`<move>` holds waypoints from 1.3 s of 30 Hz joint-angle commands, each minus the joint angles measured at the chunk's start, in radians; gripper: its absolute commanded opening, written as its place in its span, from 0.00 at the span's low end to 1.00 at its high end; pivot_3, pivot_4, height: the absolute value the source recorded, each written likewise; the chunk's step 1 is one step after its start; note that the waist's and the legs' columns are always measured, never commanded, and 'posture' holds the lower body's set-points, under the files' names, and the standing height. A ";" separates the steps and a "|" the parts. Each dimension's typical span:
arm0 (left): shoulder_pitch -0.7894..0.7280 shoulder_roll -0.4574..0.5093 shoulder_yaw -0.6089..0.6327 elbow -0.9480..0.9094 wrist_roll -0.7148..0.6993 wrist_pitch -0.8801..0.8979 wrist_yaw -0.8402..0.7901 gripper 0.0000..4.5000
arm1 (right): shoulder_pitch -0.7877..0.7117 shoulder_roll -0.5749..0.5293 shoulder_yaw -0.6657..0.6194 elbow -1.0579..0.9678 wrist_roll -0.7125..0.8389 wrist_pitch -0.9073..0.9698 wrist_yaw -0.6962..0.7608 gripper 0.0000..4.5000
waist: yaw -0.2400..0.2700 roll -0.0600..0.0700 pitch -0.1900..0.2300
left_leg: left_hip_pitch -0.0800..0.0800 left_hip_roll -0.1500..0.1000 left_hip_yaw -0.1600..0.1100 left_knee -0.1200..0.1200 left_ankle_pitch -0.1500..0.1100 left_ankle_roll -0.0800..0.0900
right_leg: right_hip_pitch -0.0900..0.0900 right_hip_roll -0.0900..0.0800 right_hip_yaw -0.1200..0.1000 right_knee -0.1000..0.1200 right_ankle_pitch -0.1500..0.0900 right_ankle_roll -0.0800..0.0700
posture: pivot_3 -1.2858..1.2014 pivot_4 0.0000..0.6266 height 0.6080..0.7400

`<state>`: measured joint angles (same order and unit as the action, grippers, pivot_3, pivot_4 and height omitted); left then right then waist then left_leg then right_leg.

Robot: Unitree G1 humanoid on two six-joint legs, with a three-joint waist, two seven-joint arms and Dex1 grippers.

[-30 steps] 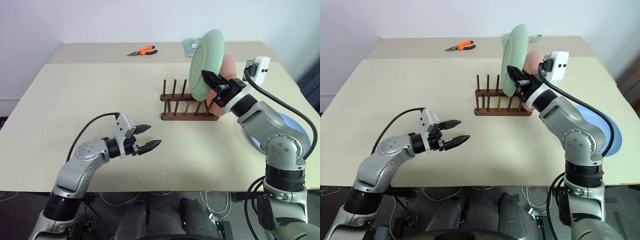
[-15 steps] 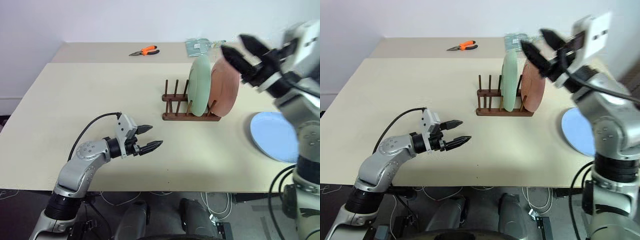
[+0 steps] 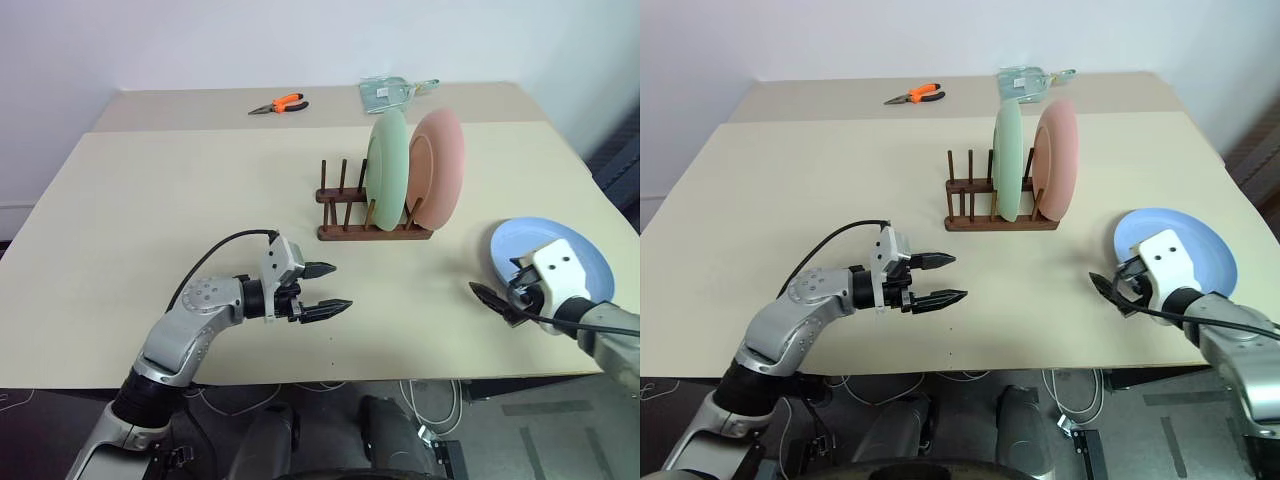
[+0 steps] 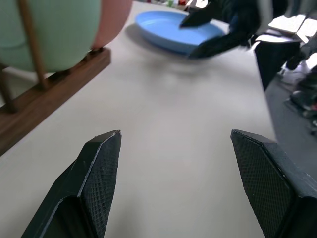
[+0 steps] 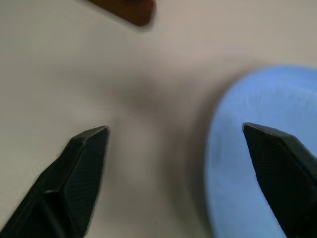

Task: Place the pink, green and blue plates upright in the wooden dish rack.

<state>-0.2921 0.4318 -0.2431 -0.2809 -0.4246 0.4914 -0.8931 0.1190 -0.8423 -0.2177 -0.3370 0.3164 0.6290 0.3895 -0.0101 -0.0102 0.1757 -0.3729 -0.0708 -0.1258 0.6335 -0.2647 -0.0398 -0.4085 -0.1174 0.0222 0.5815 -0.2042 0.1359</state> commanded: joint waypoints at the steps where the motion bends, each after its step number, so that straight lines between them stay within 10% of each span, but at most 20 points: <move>1: -0.019 -0.010 -0.007 -0.044 -0.010 0.001 -0.001 0.81 | -0.034 0.022 0.033 0.053 -0.111 -0.006 -0.069 0.60 | 0.002 0.000 0.000 | 0.000 0.000 0.000 0.000 0.000 0.000 | 0.000 0.000 0.000 0.000 0.000 0.000 | 0.52 0.24 1.00; 6: -0.017 0.000 0.004 -0.046 -0.008 0.000 0.000 0.81 | -0.075 0.044 0.036 0.070 -0.137 0.002 -0.055 0.01 | 0.003 -0.001 0.000 | -0.001 -0.001 -0.001 0.000 0.000 0.000 | 0.000 0.000 0.000 -0.001 0.000 0.000 | 0.52 0.24 1.00; 14: -0.014 0.009 0.067 0.008 0.028 -0.056 0.053 0.81 | -0.402 0.122 -0.148 0.018 -0.043 -0.147 -0.110 0.01 | -0.006 0.003 0.002 | 0.000 0.000 0.000 0.000 0.000 0.000 | -0.001 0.000 0.000 0.000 0.000 0.000 | 0.52 0.24 1.00; 23: 0.015 0.083 0.200 0.188 0.126 -0.242 0.106 0.81 | -0.893 0.355 -0.207 -0.166 0.718 0.084 -0.173 0.01 | 0.001 0.002 0.002 | -0.001 0.000 -0.008 -0.004 0.000 0.000 | -0.001 0.001 -0.004 0.000 0.004 0.000 | 0.52 0.24 1.00; 29: 0.035 0.103 0.238 0.233 0.135 -0.288 0.099 0.81 | -0.974 0.599 -0.054 -0.128 0.948 0.115 -0.393 0.01 | -0.002 0.002 0.002 | -0.001 -0.001 -0.009 -0.003 0.000 0.000 | -0.001 0.000 -0.003 0.001 0.003 -0.002 | 0.52 0.24 1.00; 39: 0.071 0.103 0.265 0.210 0.129 -0.294 0.114 0.81 | -0.907 0.795 0.067 0.011 0.894 0.113 -0.635 0.01 | -0.004 0.003 0.002 | -0.001 -0.001 -0.007 -0.004 0.001 -0.001 | -0.005 0.001 -0.003 0.004 0.004 0.000 | 0.52 0.24 1.00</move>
<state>-0.2225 0.5314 -0.0035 -0.0397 -0.2876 0.2109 -0.7821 -0.7775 -0.0574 -0.1425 -0.3051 1.2096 0.7577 -0.2341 -0.0138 -0.0075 0.1774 -0.3739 -0.0722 -0.1332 0.6292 -0.2638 -0.0412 -0.4133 -0.1168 0.0196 0.5859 -0.2001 0.1362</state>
